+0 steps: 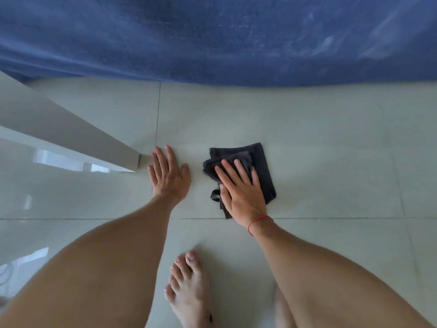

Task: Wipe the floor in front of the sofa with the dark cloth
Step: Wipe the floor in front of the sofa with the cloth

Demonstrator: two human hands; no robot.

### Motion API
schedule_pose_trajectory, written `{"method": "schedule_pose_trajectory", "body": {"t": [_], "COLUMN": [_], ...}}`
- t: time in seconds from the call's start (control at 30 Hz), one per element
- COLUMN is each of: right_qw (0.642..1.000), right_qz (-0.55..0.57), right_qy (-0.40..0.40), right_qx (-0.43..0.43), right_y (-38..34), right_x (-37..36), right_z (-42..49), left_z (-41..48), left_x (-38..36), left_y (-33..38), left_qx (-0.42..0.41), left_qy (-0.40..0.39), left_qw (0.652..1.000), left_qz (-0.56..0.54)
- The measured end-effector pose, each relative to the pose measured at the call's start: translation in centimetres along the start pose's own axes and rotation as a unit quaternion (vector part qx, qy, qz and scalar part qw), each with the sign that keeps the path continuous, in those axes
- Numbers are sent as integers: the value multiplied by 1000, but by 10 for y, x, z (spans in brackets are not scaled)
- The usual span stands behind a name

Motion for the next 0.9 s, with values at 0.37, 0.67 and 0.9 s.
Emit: {"method": "schedule_pose_trajectory", "body": {"t": [0.37,0.67,0.9], "right_qw": [959,980,939], "right_qz": [6,129,98], "right_qy": [113,8,174], "right_qx": [-258,-148,-281], "right_y": [54,-42,8], "right_x": [29,-17,54], "right_z": [18,37,20], "left_z": [4,4,-12], "left_x": [-9,5,38], "left_y": [-1,1,66], "left_qx": [5,6,-30], "left_qy": [-6,-31,33], "left_qw": [1000,999,998], "left_qz": [17,-15,-49]}}
Point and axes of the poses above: each hand's wrist, its own z-axis towards the middle knuckle, its own x-axis out of the back of the hand, y = z × x, the point moved 2 cm from there along z, towards the middle knuckle, and after that the axes turned 14 degrees about z, right-handed, at the moved point
